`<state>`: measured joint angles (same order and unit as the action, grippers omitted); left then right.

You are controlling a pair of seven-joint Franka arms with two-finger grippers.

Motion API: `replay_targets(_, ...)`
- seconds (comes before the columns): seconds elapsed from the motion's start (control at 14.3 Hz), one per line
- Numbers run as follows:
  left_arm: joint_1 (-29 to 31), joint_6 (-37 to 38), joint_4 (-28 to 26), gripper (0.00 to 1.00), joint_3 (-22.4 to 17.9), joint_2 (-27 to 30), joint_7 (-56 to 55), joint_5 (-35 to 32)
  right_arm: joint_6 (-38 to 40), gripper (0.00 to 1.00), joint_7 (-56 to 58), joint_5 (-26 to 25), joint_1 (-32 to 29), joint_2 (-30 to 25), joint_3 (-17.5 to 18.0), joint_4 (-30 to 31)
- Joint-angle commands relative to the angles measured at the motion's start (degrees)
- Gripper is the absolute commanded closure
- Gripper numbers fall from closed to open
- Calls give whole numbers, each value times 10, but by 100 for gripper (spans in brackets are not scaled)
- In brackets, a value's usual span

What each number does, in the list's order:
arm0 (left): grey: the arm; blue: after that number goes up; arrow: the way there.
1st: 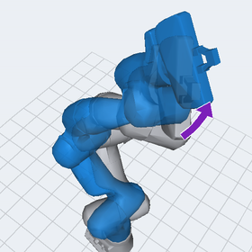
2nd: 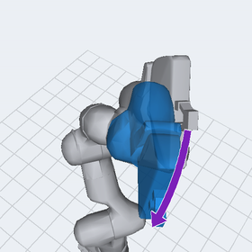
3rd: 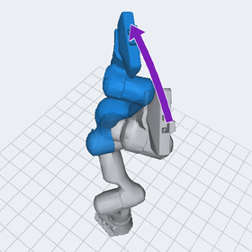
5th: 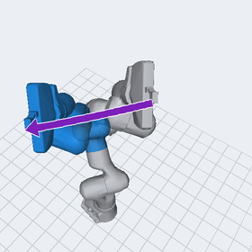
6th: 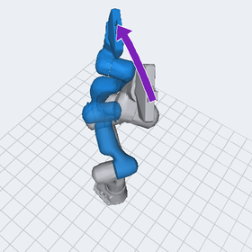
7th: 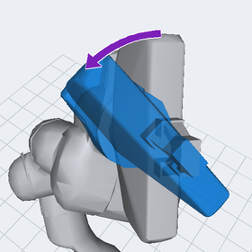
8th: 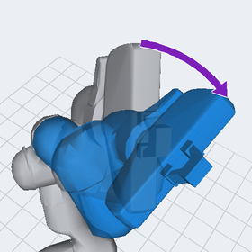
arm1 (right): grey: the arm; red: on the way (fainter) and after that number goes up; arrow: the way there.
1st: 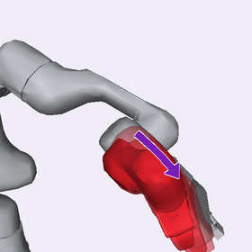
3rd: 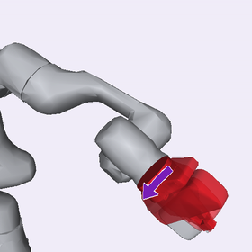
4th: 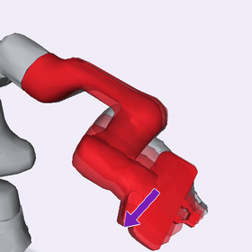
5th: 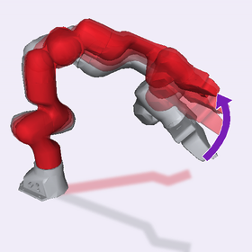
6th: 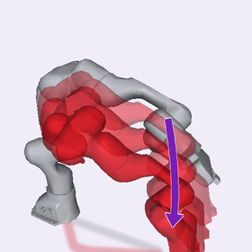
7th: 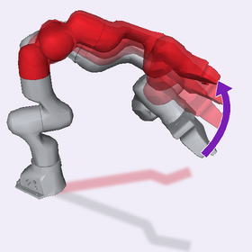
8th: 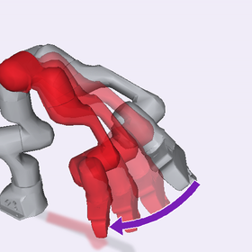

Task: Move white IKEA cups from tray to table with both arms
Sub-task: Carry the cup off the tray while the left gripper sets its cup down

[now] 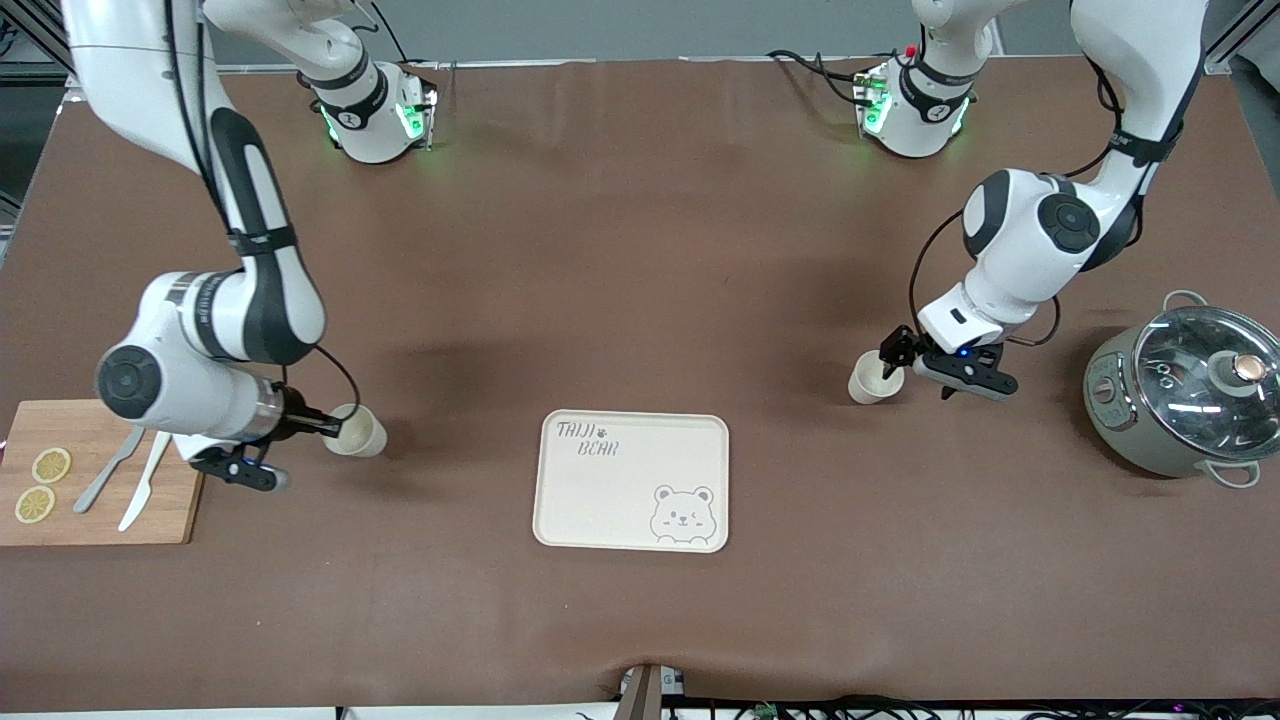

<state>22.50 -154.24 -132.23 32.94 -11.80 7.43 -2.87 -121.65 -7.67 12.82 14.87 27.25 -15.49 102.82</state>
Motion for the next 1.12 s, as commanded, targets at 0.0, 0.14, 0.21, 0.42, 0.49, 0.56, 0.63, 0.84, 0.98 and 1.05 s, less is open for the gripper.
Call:
replay_targets(0.0,9,83,28,0,19,34,-6,-1,-17,100,87,-9,-42,-41,8,59)
replay_targets(0.14,9,142,62,0,25,37,-21,-1,-20,100,142,-8,-76,-43,9,69)
replay_targets(0.21,9,174,80,0,28,37,-29,-1,-21,100,150,-8,-78,-44,8,75)
replay_targets(0.42,9,242,115,0,40,46,-49,-1,-22,100,202,-11,-94,-45,1,84)
replay_targets(0.49,9,250,124,0,41,49,-53,-1,-25,100,218,-11,-103,-45,0,92)
replay_targets(0.56,8,263,135,0,42,52,-58,-1,-27,100,223,-11,-105,-46,0,98)
replay_targets(0.63,9,285,149,0,45,56,-58,-1,-29,100,223,-12,-106,-46,-1,102)
replay_targets(0.84,10,364,198,0,46,59,-56,-1,-68,100,229,-33,-107,-44,-2,121)
replay_targets(0.98,10,411,231,0,45,67,-58,-1,-69,100,230,-33,-108,-43,-2,125)
replay_targets(1.05,10,435,249,0,44,68,-58,-1,-71,100,230,-33,-112,-41,-2,126)
